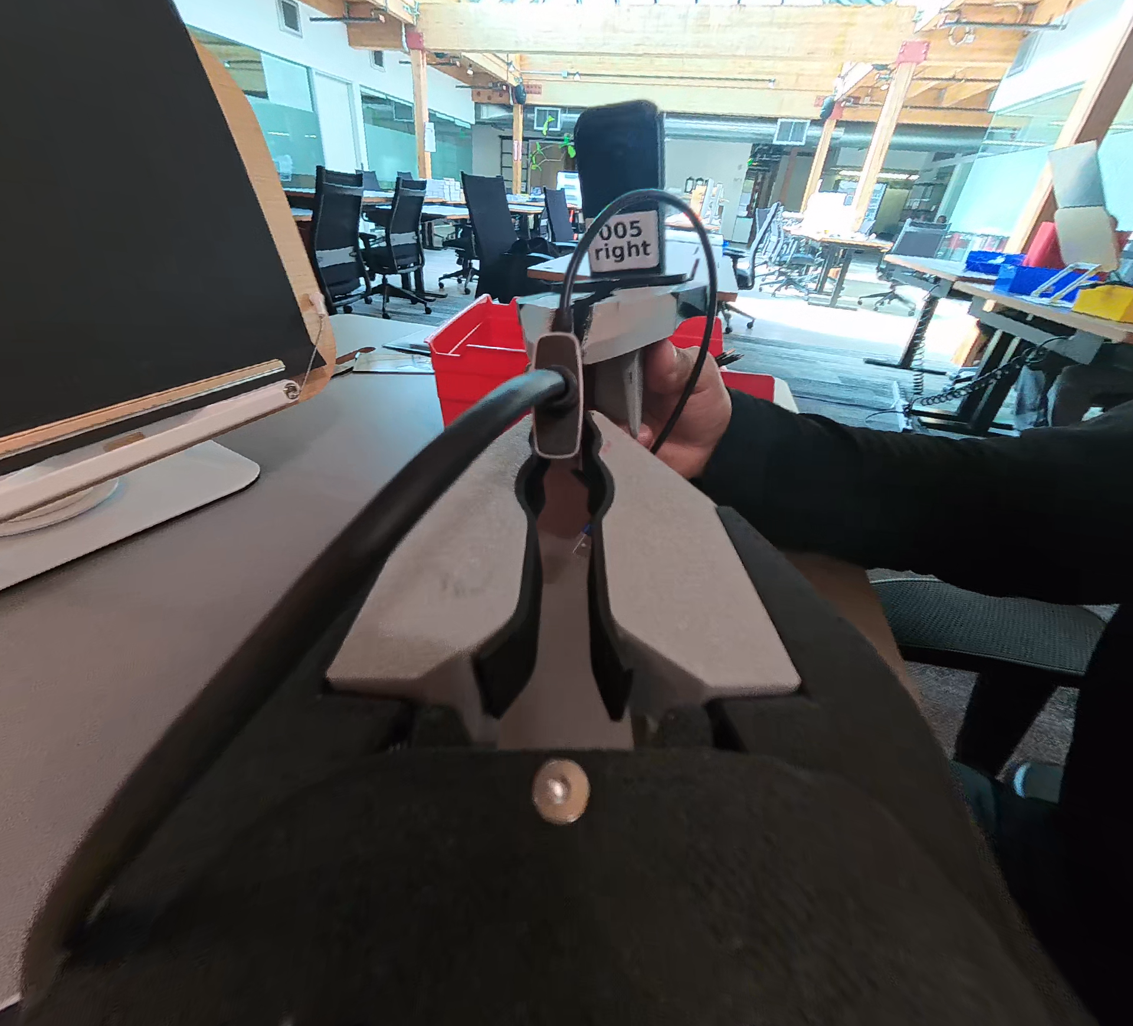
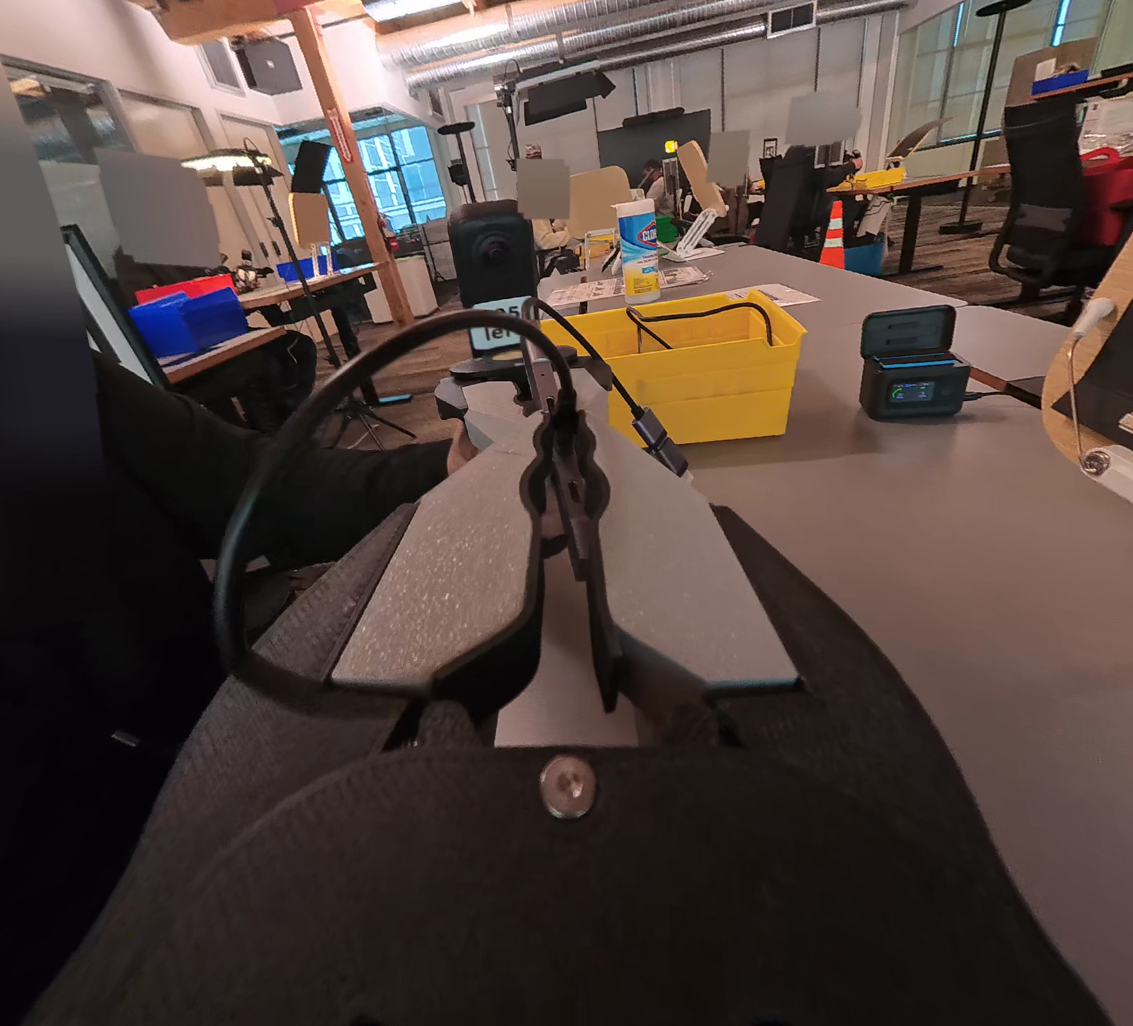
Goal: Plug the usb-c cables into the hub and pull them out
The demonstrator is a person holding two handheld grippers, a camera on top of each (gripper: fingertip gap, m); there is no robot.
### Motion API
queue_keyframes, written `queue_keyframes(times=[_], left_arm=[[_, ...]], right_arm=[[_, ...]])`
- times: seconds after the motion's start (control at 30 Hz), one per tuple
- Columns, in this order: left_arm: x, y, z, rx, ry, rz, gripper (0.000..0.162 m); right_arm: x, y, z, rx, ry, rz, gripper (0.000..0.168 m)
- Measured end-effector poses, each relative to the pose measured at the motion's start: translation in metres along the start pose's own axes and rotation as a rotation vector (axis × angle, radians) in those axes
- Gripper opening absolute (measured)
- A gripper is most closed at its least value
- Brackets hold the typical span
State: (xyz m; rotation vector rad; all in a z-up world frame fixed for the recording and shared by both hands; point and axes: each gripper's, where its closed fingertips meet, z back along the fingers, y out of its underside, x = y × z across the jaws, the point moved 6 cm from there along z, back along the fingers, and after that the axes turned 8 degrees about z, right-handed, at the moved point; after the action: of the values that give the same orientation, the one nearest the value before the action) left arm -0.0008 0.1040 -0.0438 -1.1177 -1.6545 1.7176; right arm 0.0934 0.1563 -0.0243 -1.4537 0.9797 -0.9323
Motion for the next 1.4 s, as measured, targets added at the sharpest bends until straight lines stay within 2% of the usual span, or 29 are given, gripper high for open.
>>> queue_keyframes(times=[0.27, 0.5, 0.6, 0.87, 1.07, 1.17, 1.33, 1.4], left_arm=[[-0.003, 0.002, -0.003, -0.001, 0.062, 0.064, 0.007], [-0.005, 0.001, -0.003, -0.038, 0.152, 0.17, 0.007], [-0.003, 0.0, -0.004, -0.065, 0.139, 0.198, 0.008], [-0.007, 0.003, -0.008, -0.049, 0.109, 0.143, 0.013], [-0.01, 0.013, -0.016, 0.048, 0.067, 0.05, 0.008], [-0.012, 0.011, -0.015, 0.033, 0.057, 0.007, 0.007], [-0.013, -0.001, -0.007, -0.046, 0.106, 0.068, 0.006], [-0.012, -0.003, -0.005, -0.061, 0.108, 0.081, 0.006]], right_arm=[[0.002, 0.003, -0.004, 0.004, -0.032, -0.014, 0.007], [0.007, 0.001, -0.006, -0.042, -0.089, -0.054, 0.003], [0.005, 0.001, -0.007, -0.064, -0.073, -0.076, 0.003], [0.007, 0.004, -0.01, -0.033, -0.099, -0.095, 0.003], [0.012, 0.002, -0.015, -0.08, -0.14, -0.136, 0.004], [0.011, 0.002, -0.013, -0.063, -0.129, -0.114, 0.002], [0.008, 0.0, -0.005, -0.045, -0.121, -0.093, 0.01], [0.009, 0.001, -0.005, -0.022, -0.116, -0.065, 0.007]])
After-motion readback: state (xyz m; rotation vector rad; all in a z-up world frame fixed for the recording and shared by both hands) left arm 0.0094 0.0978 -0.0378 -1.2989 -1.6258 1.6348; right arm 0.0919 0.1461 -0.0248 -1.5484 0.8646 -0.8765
